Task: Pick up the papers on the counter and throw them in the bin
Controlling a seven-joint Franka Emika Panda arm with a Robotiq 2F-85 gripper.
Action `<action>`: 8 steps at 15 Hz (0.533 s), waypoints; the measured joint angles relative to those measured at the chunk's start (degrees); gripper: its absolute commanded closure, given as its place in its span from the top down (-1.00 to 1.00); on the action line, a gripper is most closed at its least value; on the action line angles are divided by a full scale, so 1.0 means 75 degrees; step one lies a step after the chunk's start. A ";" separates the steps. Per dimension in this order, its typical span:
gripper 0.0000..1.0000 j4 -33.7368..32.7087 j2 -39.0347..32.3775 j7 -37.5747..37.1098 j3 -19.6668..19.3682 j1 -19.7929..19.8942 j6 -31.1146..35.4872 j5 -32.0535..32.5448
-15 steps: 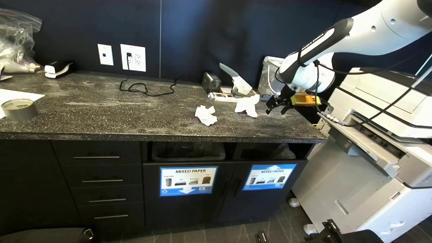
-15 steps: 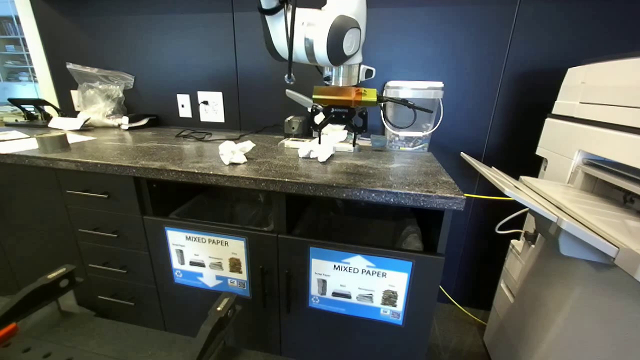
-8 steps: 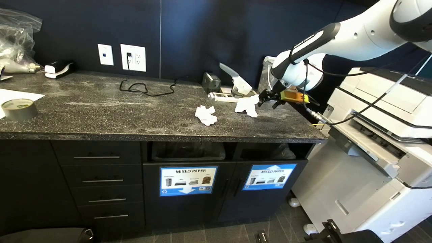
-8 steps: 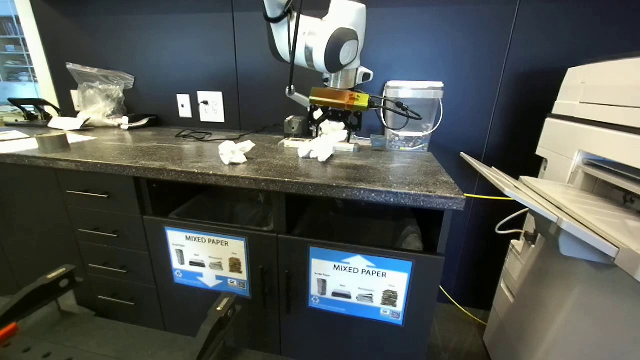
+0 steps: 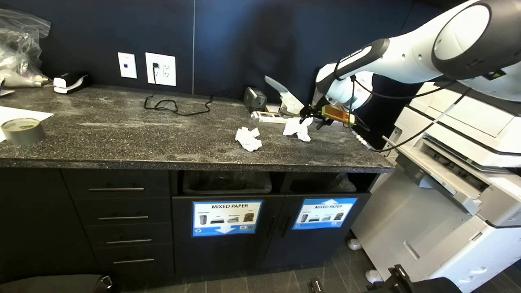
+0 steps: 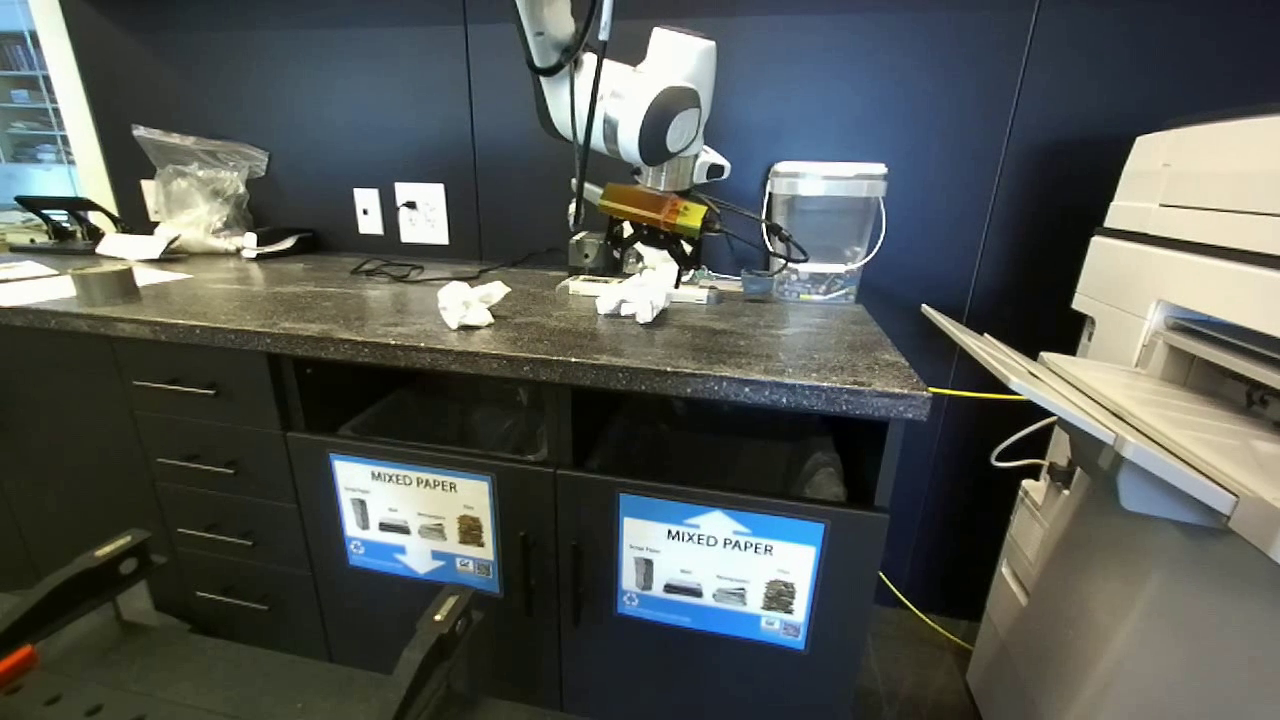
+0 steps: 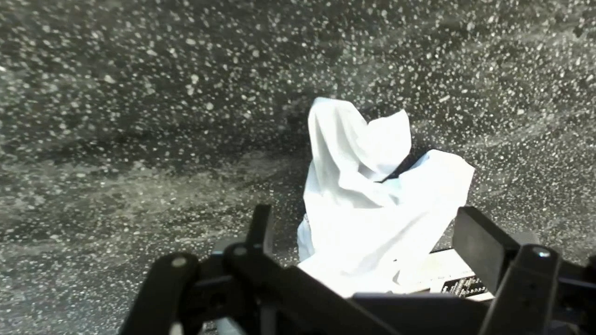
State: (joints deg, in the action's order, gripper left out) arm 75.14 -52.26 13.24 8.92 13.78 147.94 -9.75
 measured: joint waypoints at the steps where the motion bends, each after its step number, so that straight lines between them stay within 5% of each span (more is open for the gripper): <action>1: 1.00 -0.0195 -0.0125 -0.0185 -0.0003 -0.0083 -0.0039 0.0000; 8: 1.00 -0.1498 -0.1019 -0.1016 -0.0114 -0.0466 -0.0441 -0.0012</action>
State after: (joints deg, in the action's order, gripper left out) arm 63.90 -59.90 5.62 8.07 10.29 144.63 -9.84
